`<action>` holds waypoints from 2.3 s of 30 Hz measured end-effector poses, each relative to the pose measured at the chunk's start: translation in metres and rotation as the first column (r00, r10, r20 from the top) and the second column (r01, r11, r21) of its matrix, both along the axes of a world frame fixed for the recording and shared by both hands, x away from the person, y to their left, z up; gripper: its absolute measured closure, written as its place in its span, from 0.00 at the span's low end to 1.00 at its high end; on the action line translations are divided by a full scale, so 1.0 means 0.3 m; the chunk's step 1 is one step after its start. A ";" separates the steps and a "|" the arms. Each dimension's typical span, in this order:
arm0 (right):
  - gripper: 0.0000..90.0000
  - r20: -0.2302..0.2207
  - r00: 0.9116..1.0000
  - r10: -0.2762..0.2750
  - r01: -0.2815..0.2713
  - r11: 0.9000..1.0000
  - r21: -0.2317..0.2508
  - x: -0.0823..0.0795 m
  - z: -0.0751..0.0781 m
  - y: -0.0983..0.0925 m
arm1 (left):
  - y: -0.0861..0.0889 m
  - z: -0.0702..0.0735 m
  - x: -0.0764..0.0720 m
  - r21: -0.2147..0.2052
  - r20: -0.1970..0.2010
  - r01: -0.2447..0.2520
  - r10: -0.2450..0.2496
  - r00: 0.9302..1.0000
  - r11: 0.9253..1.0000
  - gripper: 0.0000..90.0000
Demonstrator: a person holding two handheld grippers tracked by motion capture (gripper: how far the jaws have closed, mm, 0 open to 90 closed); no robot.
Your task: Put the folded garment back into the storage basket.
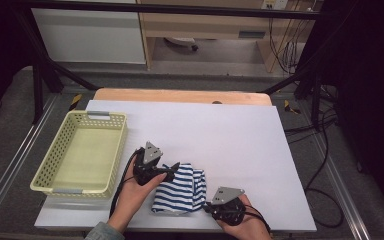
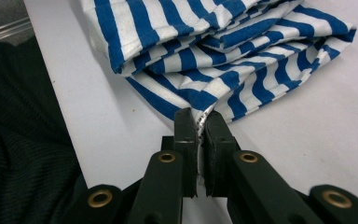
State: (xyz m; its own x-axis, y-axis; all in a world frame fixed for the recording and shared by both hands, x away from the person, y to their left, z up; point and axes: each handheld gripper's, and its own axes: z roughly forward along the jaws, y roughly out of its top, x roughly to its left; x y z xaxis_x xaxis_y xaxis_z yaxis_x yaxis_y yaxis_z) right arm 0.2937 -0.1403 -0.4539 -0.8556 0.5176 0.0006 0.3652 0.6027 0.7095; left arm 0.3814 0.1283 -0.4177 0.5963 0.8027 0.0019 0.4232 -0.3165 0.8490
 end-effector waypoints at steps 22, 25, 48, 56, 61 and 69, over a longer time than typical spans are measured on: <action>0.95 -0.008 1.000 0.010 -0.010 1.000 0.005 0.006 -0.001 -0.003 | 0.048 -0.065 -0.023 0.012 -0.059 -0.058 0.059 0.997 0.998 0.26; 0.95 0.003 1.000 0.016 -0.016 1.000 0.002 0.003 -0.002 -0.002 | 0.045 -0.064 -0.021 0.017 -0.059 -0.060 0.060 0.996 0.998 0.26; 0.95 0.014 1.000 0.018 -0.018 1.000 -0.005 0.000 -0.002 -0.001 | 0.038 -0.066 -0.032 0.019 -0.055 -0.050 0.051 0.997 0.999 0.37; 0.95 0.001 1.000 0.019 -0.019 1.000 -0.004 0.005 0.000 -0.001 | 0.059 -0.083 -0.016 0.009 -0.103 -0.036 0.036 0.994 0.999 0.54; 0.95 0.005 1.000 0.020 -0.020 1.000 -0.003 0.004 -0.001 -0.001 | 0.063 -0.081 -0.009 0.010 -0.097 -0.048 0.049 0.994 0.999 0.59; 0.95 0.006 1.000 0.019 -0.019 1.000 -0.007 0.003 0.000 0.000 | 0.060 -0.092 0.026 0.005 -0.104 -0.067 0.068 0.992 0.998 0.62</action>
